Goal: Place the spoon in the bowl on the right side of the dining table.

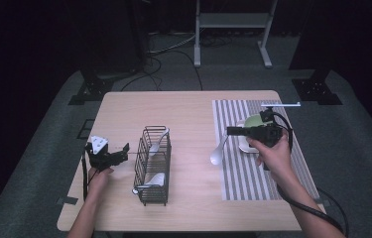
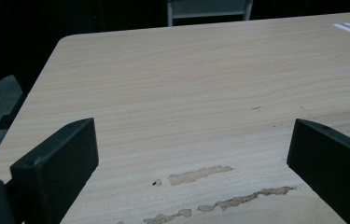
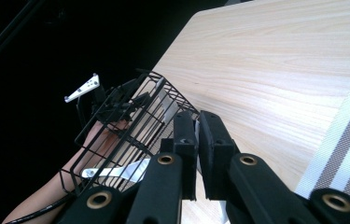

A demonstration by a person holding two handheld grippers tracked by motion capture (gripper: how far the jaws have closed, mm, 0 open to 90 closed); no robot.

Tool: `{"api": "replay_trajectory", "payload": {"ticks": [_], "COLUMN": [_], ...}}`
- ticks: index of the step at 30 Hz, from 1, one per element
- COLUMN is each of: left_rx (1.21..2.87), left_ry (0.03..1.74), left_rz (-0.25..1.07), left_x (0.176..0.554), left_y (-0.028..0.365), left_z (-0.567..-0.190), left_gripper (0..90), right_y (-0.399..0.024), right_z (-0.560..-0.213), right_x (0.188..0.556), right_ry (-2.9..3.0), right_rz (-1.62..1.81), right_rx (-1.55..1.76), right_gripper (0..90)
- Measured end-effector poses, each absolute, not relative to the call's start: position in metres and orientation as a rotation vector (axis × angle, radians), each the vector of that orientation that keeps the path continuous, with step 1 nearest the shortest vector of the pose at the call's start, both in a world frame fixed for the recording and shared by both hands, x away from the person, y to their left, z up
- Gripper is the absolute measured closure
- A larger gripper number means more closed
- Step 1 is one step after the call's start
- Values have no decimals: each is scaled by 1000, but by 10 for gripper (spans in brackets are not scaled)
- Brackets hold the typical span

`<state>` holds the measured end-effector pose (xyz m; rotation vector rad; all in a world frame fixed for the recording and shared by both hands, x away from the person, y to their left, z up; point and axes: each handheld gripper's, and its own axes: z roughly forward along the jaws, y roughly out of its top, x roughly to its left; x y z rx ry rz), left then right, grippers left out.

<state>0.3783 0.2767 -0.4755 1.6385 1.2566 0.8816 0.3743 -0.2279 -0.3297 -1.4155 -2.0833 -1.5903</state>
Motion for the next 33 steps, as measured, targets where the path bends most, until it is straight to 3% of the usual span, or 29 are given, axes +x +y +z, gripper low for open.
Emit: {"api": "replay_trajectory", "payload": {"ticks": [33], "left_rx": [1638], "left_ry": [1255], "left_rz": [885], "left_x": [378], "left_y": [277], "left_z": [-476], "left_gripper": [10], "right_y": [-257], "right_z": [-337], "right_x": [380], "right_ry": [-2047], "right_rz": [-1607], "right_rx": [-1526], "right_gripper": [857]}}
